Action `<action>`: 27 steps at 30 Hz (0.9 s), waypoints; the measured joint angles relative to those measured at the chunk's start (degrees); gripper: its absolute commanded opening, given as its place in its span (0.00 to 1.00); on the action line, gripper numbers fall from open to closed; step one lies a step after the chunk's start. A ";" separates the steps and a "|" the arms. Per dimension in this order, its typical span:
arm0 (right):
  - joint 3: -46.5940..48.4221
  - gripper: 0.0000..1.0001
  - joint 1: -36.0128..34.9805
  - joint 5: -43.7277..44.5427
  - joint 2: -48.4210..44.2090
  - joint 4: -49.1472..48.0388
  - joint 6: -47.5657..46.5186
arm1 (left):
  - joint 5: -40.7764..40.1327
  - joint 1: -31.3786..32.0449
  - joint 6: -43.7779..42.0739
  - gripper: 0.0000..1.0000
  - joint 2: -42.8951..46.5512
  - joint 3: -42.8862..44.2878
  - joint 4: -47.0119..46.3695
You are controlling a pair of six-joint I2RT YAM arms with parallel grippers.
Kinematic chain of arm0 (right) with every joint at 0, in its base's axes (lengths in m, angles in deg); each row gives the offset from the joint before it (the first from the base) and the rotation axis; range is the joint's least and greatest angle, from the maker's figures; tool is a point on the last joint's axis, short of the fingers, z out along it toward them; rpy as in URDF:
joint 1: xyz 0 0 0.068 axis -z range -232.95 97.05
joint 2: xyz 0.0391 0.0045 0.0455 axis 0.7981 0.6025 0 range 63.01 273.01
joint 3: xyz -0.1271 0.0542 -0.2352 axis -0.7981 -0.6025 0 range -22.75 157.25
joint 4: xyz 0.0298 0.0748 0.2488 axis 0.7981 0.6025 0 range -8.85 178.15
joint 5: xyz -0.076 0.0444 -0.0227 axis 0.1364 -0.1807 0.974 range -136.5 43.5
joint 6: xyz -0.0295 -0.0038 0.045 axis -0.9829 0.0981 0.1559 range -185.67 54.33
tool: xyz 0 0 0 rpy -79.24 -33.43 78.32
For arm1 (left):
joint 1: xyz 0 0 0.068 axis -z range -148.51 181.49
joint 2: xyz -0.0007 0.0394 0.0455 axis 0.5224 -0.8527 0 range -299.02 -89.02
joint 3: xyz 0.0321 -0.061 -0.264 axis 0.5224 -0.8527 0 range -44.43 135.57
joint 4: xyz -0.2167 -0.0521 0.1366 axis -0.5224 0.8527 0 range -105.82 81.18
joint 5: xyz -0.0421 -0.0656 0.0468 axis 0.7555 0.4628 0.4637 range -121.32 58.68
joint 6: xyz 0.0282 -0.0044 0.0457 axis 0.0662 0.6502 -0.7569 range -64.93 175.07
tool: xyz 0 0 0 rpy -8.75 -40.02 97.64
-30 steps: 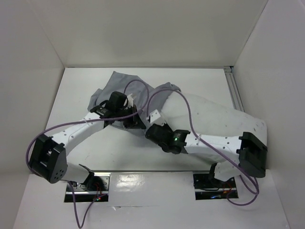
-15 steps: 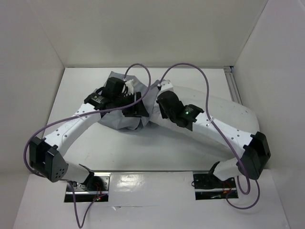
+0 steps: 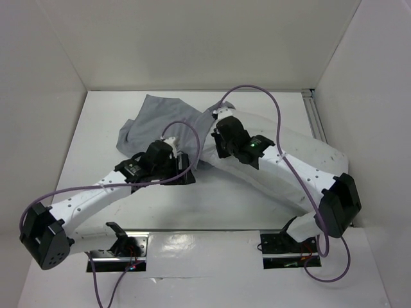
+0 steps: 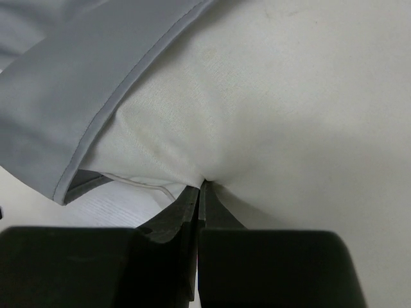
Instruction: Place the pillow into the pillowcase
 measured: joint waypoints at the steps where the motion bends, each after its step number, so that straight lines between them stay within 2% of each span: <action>1: 0.11 0.00 0.02 -0.20 0.20 0.00 -0.09 | -0.35 0.66 0.96 0.86 -0.46 -0.85 -1.22; 12: 0.61 0.00 0.31 -1.66 0.87 0.26 -0.96 | -11.41 6.21 14.73 0.76 -10.91 -8.87 -20.74; 17: 1.46 0.00 0.55 -1.70 0.96 0.28 -1.29 | -15.98 6.45 18.73 0.66 -15.96 -8.90 -25.22; 27: 1.55 0.00 0.57 -1.70 0.96 0.33 -1.31 | -18.38 6.14 20.26 0.63 -19.41 -6.56 -30.69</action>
